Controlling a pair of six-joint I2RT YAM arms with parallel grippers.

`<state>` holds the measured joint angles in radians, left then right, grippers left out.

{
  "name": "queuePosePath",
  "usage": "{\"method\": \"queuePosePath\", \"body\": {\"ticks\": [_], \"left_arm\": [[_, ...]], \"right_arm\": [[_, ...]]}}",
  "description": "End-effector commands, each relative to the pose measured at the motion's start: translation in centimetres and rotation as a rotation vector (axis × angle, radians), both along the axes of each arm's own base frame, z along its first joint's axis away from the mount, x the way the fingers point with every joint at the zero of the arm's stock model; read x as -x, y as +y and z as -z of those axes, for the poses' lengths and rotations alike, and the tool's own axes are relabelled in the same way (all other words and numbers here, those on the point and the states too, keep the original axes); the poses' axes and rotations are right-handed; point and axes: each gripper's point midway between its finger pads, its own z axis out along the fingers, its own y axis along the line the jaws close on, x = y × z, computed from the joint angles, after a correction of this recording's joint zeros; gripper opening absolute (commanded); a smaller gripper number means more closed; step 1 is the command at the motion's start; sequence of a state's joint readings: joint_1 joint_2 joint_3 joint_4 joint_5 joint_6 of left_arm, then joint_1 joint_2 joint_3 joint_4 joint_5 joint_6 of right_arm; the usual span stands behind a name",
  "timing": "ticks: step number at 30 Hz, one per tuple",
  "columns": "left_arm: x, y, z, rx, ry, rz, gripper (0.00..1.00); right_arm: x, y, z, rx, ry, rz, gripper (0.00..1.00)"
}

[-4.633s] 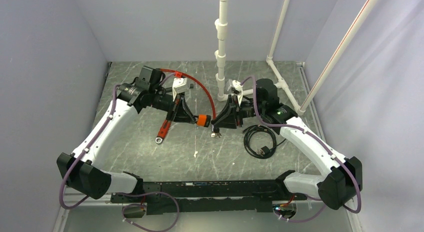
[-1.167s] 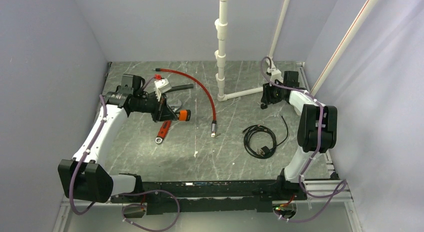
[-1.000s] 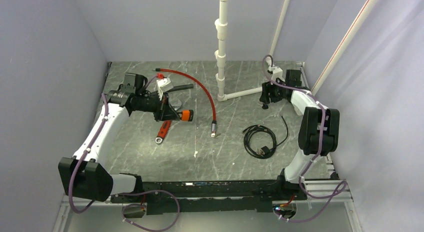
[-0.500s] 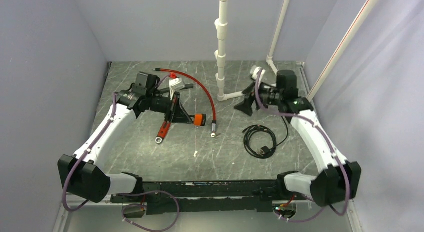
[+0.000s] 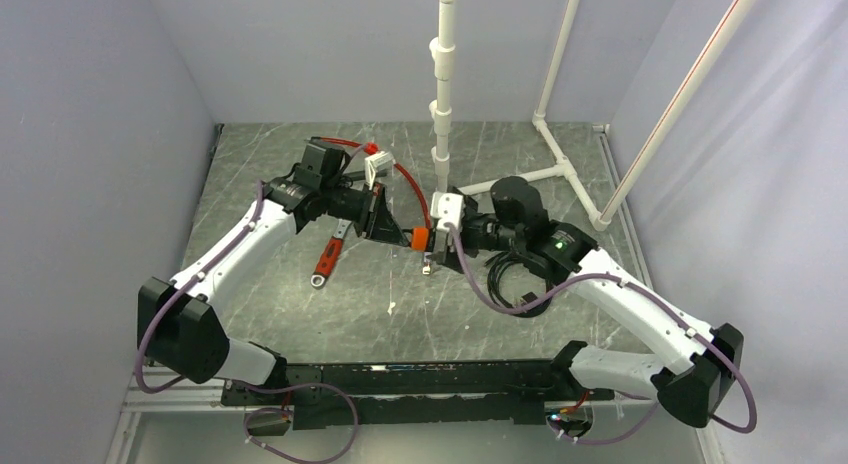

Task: Lock with the key
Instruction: Place the lock at the center of the board.

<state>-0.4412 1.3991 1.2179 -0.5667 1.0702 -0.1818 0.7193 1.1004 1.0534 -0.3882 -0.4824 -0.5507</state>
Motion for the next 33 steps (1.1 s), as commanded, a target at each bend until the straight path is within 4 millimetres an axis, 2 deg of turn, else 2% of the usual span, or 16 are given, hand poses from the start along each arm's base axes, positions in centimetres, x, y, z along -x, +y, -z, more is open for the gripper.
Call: {"method": "queuePosePath", "body": {"ticks": [1,7,12,16,19,21,23,26,29,31,33], "left_arm": [[-0.9,-0.9,-2.6,0.044,-0.005,-0.038,0.00],[-0.9,-1.0,-2.5,0.035,-0.007,-0.039,0.00],[-0.7,-1.2,-2.6,0.039,-0.008,-0.029,0.00],[-0.4,-1.2,-2.4,0.034,-0.013,-0.021,0.00],[-0.3,-1.3,-2.3,0.033,-0.013,-0.018,0.00],[-0.3,-1.3,-2.4,0.038,-0.016,-0.014,0.01],[-0.2,-1.3,-2.4,0.039,-0.021,-0.006,0.13],[-0.1,-0.9,-2.3,0.032,-0.041,0.000,0.41],[-0.7,0.1,-2.3,0.038,-0.068,-0.020,0.78],[-1.5,1.1,-2.3,0.034,-0.094,-0.050,0.96],[-2.6,2.3,-2.2,0.000,-0.145,-0.108,0.99]], "right_arm": [[-0.6,0.9,-0.5,0.044,-0.130,0.019,0.84],[-0.8,2.2,0.1,0.078,-0.152,-0.001,0.77],[-1.2,2.5,1.2,0.110,-0.181,-0.008,0.73],[-1.5,2.7,1.3,0.116,-0.186,-0.007,0.68],[-1.7,2.8,1.2,0.117,-0.198,-0.004,0.59],[-2.0,2.9,1.2,0.120,-0.198,0.003,0.48],[-2.2,2.8,1.1,0.118,-0.199,0.015,0.41],[-2.9,1.7,1.2,0.110,-0.163,0.050,0.31],[-3.7,-0.3,1.8,0.101,-0.090,0.104,0.27],[-4.4,-2.1,2.7,0.092,-0.013,0.163,0.26],[-5.3,-4.4,4.0,0.083,0.081,0.247,0.25]]}}
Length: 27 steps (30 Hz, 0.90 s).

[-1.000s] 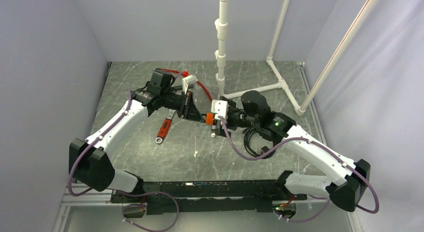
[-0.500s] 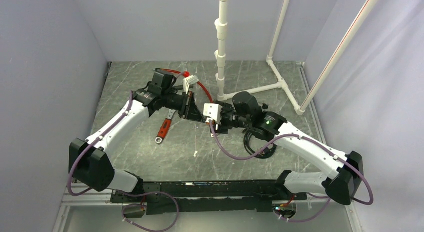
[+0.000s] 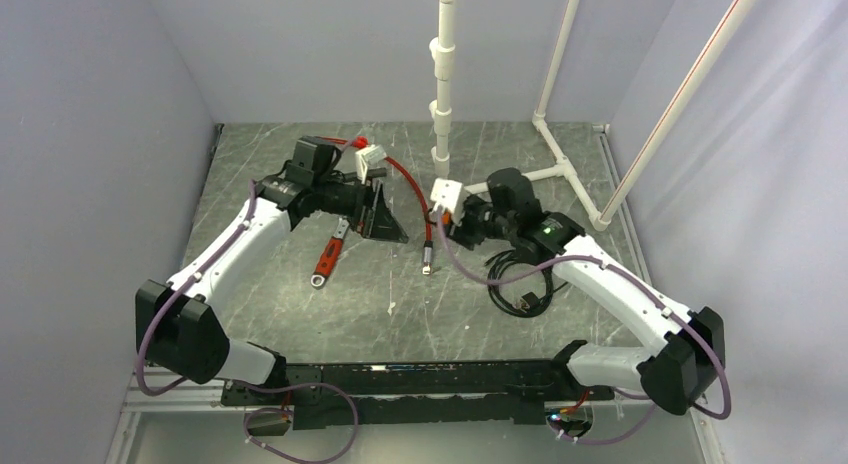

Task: Lock with the key
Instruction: Place the lock at the center of the board.

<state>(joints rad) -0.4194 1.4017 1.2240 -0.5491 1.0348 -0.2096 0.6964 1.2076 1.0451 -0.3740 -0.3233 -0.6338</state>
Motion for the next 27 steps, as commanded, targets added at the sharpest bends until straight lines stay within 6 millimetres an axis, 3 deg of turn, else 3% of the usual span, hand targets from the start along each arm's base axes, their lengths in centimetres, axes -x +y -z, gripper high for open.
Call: {"method": "queuePosePath", "body": {"ticks": [1,6,11,20,27], "left_arm": [[-2.0,2.6,-2.1,-0.010,-0.166,-0.091,0.99],[-6.4,6.2,-2.3,-0.089,-0.246,-0.336,0.99],[-9.8,8.5,-2.6,-0.160,-0.291,-0.513,1.00],[-10.3,9.1,-3.0,-0.181,-0.345,-0.522,1.00],[-10.2,9.4,-2.8,-0.191,-0.355,-0.535,1.00]], "right_arm": [[-1.6,-4.5,0.8,-0.088,0.149,0.182,0.25],[-5.4,-11.2,5.4,-0.126,0.350,0.491,0.25],[-10.0,-14.6,9.0,-0.131,0.453,0.741,0.25],[-15.6,-16.4,13.2,-0.124,0.532,0.920,0.23],[-17.5,-17.0,16.4,-0.084,0.584,1.006,0.26]]}}
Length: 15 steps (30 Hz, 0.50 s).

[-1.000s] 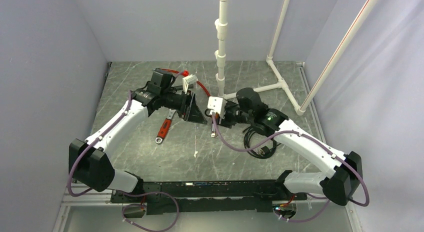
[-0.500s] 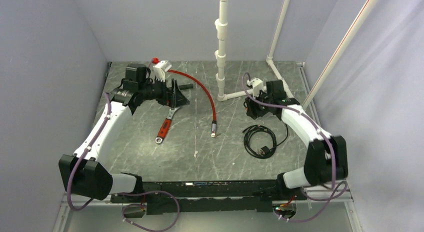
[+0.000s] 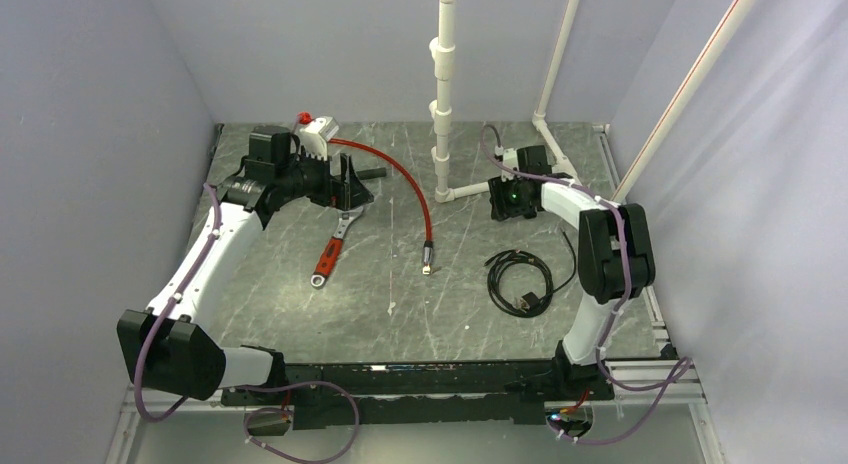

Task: Lock with the key
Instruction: Place the lock at the center of the board.

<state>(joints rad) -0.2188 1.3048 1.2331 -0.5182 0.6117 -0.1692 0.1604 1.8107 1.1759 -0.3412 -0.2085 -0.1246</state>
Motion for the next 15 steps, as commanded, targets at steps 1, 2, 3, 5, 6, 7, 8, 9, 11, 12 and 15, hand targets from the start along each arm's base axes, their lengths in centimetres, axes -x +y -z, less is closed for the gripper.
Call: {"method": "queuePosePath", "body": {"ticks": [1,2,3,5,6,7,8,9,11,12,15], "left_arm": [[-0.5,0.4,-2.7,-0.006,-0.120,-0.005,1.00],[-0.6,0.4,-2.9,-0.008,-0.127,-0.004,0.99],[-0.6,0.4,-3.0,-0.010,-0.131,-0.001,0.99],[-0.5,0.4,-2.9,-0.011,-0.132,0.000,1.00],[-0.4,0.4,-2.9,-0.011,-0.133,0.002,0.99],[-0.4,0.4,-2.9,-0.010,-0.136,0.006,0.99],[-0.2,0.3,-2.9,-0.007,-0.135,0.012,0.99],[-0.1,0.3,-2.9,-0.006,-0.137,0.018,1.00],[0.1,0.2,-2.8,-0.006,-0.132,0.028,0.99],[0.1,0.2,-2.8,-0.005,-0.131,0.033,0.99],[0.3,0.0,-2.8,-0.013,-0.127,0.059,1.00]], "right_arm": [[-3.3,-0.5,-1.2,0.008,-0.070,0.080,0.27],[-3.5,-0.6,-1.0,0.015,-0.071,0.088,0.28],[-3.7,-0.7,-0.9,0.021,-0.072,0.093,0.29],[-3.7,-0.9,-0.5,0.029,-0.061,0.102,0.32],[-3.7,-0.9,-0.3,0.030,-0.055,0.103,0.32],[-3.6,-0.9,-0.2,0.028,-0.049,0.103,0.33],[-3.4,-0.8,-0.1,0.024,-0.043,0.103,0.34],[-3.3,-0.7,0.0,0.020,-0.037,0.102,0.39],[-3.1,-0.6,0.1,0.013,-0.018,0.100,0.54],[-3.0,-0.6,0.1,0.011,-0.014,0.101,0.62],[-2.7,-0.1,-1.0,-0.017,-0.015,0.095,0.73]]}}
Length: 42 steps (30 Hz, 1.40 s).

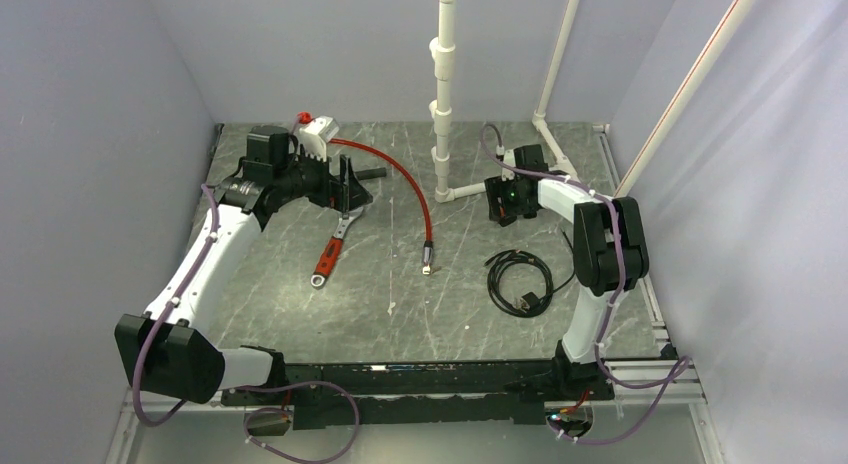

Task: Lock with the key
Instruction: Place the lock at the center of the board, then pick up the lock from the center of the board.

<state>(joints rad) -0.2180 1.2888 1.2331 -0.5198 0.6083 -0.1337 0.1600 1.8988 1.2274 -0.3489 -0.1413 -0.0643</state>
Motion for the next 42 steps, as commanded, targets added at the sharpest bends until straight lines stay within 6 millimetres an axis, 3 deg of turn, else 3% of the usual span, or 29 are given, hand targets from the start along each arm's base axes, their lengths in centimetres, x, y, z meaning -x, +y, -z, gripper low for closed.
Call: {"method": "queuePosePath", "body": {"ticks": [1,7,10,13,15,20,27,31,42], "left_arm": [[0.3,-0.2,-2.3,0.000,-0.082,0.055,0.99],[1.3,-0.5,-3.0,-0.021,-0.113,0.146,0.99],[2.2,-0.8,-3.5,-0.015,-0.164,0.204,0.99],[3.0,-1.2,-3.5,0.000,-0.173,0.249,0.99],[3.3,-1.3,-3.4,0.013,-0.166,0.260,1.00],[3.4,-1.3,-3.3,0.022,-0.164,0.248,0.99],[3.3,-1.2,-3.3,0.018,-0.167,0.233,1.00],[3.0,-0.9,-3.0,0.005,-0.170,0.203,0.99],[3.0,-0.5,-2.2,-0.015,-0.160,0.190,1.00]], "right_arm": [[-1.5,0.8,-3.5,-0.055,-0.070,0.004,0.76],[0.9,1.2,-9.9,-0.137,-0.163,-0.098,0.81],[3.9,0.3,-12.7,-0.148,-0.187,-0.213,0.81],[7.4,-1.6,-13.8,-0.133,-0.156,-0.294,0.82],[10.0,-3.4,-13.3,-0.116,-0.080,-0.289,0.81],[13.7,-9.1,-10.8,-0.017,0.016,-0.113,0.77],[17.5,-13.9,-6.8,0.006,0.126,0.060,0.71],[17.6,-15.4,-4.8,0.001,0.162,0.145,0.68],[16.4,-15.6,-2.5,-0.034,0.229,0.226,0.65]]}}
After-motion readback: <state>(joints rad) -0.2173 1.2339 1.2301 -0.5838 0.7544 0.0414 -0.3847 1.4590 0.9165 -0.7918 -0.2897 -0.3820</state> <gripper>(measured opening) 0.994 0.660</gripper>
